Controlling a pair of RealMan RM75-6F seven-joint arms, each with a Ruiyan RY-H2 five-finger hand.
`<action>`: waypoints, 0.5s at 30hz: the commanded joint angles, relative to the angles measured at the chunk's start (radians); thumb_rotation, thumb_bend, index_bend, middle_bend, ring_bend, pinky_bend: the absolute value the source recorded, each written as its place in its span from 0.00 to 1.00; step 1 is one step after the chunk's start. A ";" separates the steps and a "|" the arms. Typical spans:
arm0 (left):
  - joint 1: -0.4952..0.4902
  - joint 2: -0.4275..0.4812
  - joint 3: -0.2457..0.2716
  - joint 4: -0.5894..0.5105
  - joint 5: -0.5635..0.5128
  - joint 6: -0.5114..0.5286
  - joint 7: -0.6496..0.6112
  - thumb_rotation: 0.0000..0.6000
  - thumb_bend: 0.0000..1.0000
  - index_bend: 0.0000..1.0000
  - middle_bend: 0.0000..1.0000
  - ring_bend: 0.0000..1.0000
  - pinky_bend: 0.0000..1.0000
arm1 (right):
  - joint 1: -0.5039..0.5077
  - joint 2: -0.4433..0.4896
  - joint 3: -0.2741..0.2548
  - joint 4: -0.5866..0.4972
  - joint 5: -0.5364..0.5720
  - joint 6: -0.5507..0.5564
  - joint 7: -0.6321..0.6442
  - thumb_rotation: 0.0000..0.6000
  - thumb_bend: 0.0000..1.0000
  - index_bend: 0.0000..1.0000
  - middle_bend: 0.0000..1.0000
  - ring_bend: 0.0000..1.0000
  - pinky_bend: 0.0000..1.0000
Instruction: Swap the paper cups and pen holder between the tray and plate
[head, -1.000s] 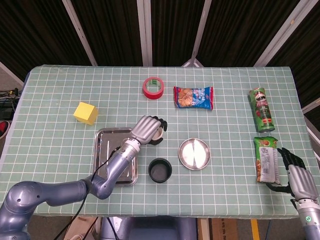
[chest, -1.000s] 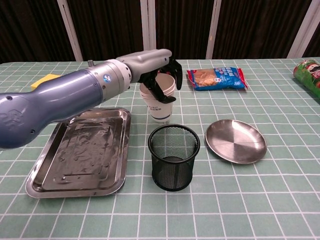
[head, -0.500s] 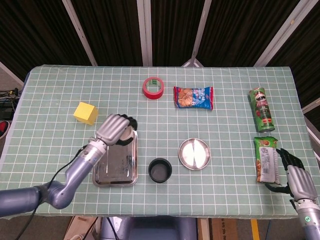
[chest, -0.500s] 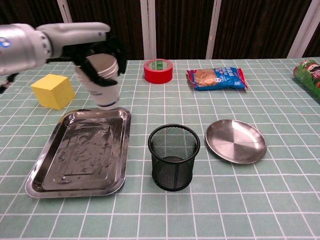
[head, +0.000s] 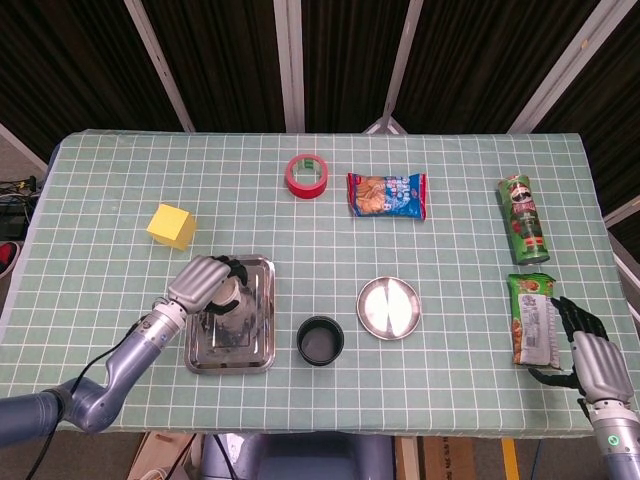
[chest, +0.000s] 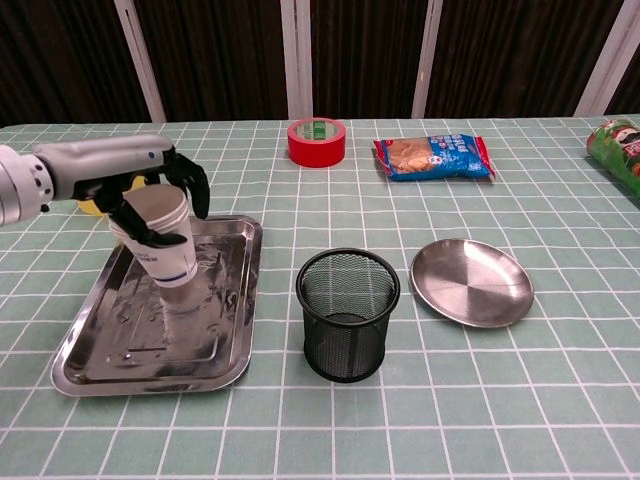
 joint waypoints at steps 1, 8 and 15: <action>0.002 -0.021 0.008 0.024 0.011 -0.020 -0.011 1.00 0.36 0.41 0.31 0.30 0.42 | 0.000 0.001 0.000 0.000 0.001 -0.002 0.004 1.00 0.00 0.00 0.00 0.02 0.00; -0.005 -0.003 -0.001 -0.011 -0.003 -0.035 0.047 1.00 0.12 0.27 0.05 0.02 0.21 | -0.003 0.005 0.001 0.001 -0.006 0.006 0.012 1.00 0.00 0.00 0.00 0.02 0.00; 0.010 0.060 -0.023 -0.143 0.011 0.044 0.136 1.00 0.07 0.22 0.00 0.00 0.13 | -0.005 0.008 0.000 0.002 -0.010 0.008 0.010 1.00 0.00 0.00 0.00 0.02 0.00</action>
